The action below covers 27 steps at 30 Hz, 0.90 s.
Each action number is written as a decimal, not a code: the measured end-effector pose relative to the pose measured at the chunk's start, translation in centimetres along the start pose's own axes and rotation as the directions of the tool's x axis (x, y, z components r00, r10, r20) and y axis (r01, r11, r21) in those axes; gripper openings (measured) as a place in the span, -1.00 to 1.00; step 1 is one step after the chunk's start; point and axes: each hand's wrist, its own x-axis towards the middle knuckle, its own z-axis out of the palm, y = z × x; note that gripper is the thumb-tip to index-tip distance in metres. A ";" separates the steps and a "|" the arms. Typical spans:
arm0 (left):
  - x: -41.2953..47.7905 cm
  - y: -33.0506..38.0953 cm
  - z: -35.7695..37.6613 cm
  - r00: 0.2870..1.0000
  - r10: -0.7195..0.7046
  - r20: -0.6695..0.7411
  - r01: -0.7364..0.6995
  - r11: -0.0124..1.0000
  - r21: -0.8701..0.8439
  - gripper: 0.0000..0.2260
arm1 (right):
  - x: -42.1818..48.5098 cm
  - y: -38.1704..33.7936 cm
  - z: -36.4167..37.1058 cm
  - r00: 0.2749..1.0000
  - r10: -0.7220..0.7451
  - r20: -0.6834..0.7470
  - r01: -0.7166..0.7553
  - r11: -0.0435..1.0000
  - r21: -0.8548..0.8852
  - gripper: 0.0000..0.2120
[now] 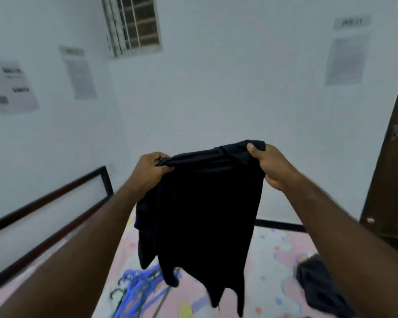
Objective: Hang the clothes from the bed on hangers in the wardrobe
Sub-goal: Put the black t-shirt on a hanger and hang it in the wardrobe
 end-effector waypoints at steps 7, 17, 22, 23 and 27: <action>4.0 8.0 -5.4 0.956 0.294 0.008 -0.287 0.928 0.239 -0.83 | 2.3 -5.3 3.6 0.952 -0.287 -0.103 0.154 0.745 -0.649 -0.69; 3.7 8.0 -6.0 0.974 0.226 -0.003 -0.195 0.847 0.495 -0.84 | 3.8 -8.2 13.9 0.819 -0.283 0.500 0.552 0.629 -0.548 -0.88; 1.9 3.3 -9.5 0.994 -0.045 -0.100 0.101 0.725 0.681 -0.93 | 5.0 -7.6 14.8 0.796 -0.256 0.548 0.601 0.442 -0.666 -0.83; 1.4 2.4 -10.3 0.987 -0.098 -0.129 0.160 0.727 0.668 -0.96 | 5.2 -7.4 14.7 0.806 -0.241 0.540 0.584 0.471 -0.662 -0.83; -0.5 0.4 -13.0 0.963 -0.194 -0.185 0.258 0.865 0.430 -0.88 | 5.3 -6.5 14.0 0.839 -0.144 0.525 0.446 0.736 -0.510 -0.85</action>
